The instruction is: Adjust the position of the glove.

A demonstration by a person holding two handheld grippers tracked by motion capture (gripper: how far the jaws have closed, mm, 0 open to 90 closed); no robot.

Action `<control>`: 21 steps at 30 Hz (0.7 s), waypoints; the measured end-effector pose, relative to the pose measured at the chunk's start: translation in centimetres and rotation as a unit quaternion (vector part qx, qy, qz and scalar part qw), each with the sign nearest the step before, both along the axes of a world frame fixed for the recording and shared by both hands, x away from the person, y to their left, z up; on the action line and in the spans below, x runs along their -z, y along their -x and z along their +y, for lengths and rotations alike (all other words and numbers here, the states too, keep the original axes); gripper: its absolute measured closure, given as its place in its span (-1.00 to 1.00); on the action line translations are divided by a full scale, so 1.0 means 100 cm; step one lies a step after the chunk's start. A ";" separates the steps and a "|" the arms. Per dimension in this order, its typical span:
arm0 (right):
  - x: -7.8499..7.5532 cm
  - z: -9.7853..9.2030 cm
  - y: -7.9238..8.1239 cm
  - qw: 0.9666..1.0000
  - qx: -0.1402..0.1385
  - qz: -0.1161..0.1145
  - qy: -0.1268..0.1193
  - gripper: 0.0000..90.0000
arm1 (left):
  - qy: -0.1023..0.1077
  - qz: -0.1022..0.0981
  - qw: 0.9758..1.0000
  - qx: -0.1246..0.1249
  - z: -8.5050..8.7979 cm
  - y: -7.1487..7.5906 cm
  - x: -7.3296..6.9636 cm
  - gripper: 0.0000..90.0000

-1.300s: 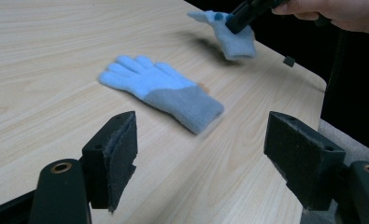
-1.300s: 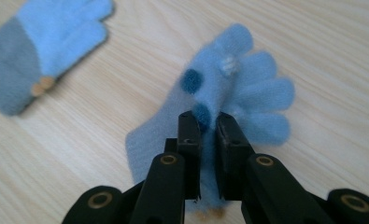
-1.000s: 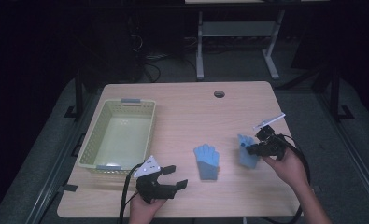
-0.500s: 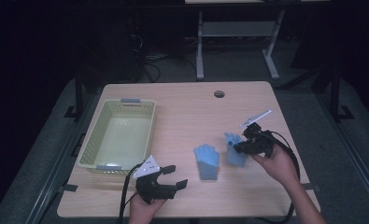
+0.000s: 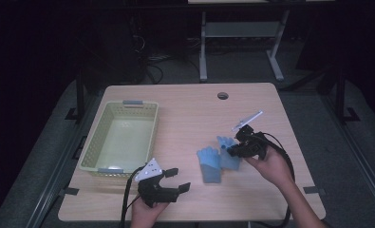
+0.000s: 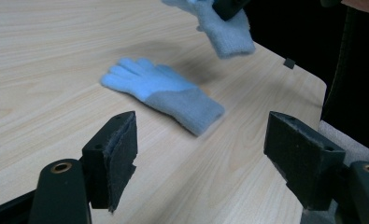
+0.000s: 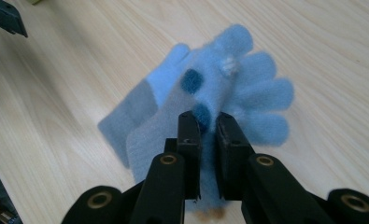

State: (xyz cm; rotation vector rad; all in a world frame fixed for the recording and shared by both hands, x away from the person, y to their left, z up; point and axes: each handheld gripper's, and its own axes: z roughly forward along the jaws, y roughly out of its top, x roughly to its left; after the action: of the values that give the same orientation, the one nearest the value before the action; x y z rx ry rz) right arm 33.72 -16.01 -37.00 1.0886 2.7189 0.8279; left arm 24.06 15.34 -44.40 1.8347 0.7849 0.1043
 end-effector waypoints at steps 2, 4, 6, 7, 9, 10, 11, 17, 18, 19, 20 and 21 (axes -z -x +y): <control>0.002 0.008 -0.001 1.000 -0.008 0.001 0.000 0.82 | 0.001 -0.002 1.000 0.000 0.000 0.001 -0.001 -0.43; 0.003 0.013 0.000 1.000 -0.014 0.003 0.001 0.82 | 0.001 -0.002 1.000 0.001 0.000 0.000 -0.001 -0.43; 0.004 0.015 0.000 1.000 -0.017 0.003 0.001 0.82 | 0.001 -0.001 1.000 0.000 0.000 0.000 -0.001 -0.43; 0.005 0.017 -0.001 1.000 -0.020 0.006 0.001 0.82 | 0.000 -0.001 1.000 0.000 0.001 0.000 -0.001 -0.43; 0.009 0.024 -0.002 1.000 -0.027 0.010 0.003 0.81 | 0.003 0.000 1.000 -0.001 0.001 0.000 -0.001 -0.43; 0.010 0.026 -0.002 0.999 -0.030 0.011 0.004 0.81 | 0.003 0.000 1.000 -0.001 0.001 0.000 -0.001 -0.43; 0.012 0.028 -0.002 0.999 -0.031 0.014 0.003 0.81 | 0.005 -0.001 1.000 -0.002 0.001 0.000 -0.001 -0.43; 0.017 0.038 -0.003 0.999 -0.046 0.020 0.006 0.81 | 0.003 -0.002 1.000 -0.002 0.002 0.000 -0.001 -0.43; 0.018 0.040 -0.004 0.999 -0.048 0.023 0.007 0.81 | 0.004 -0.002 1.000 -0.002 0.002 0.000 -0.001 -0.43; 0.020 0.042 -0.005 0.998 -0.052 0.027 0.007 0.80 | 0.002 -0.001 1.000 -0.001 0.002 -0.001 -0.001 -0.43; 0.020 0.042 -0.005 0.998 -0.052 0.027 0.007 0.80 | 0.003 0.000 1.000 -0.002 0.002 -0.001 -0.001 -0.43; 0.021 0.044 -0.005 0.998 -0.054 0.029 0.008 0.80 | 0.006 -0.001 1.000 -0.003 0.002 0.000 -0.002 -0.43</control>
State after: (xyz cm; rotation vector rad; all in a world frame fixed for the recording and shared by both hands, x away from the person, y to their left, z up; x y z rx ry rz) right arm 34.22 -11.61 -39.14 0.9851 2.8482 0.8003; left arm 24.08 15.53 -44.24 1.8214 0.7882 0.1048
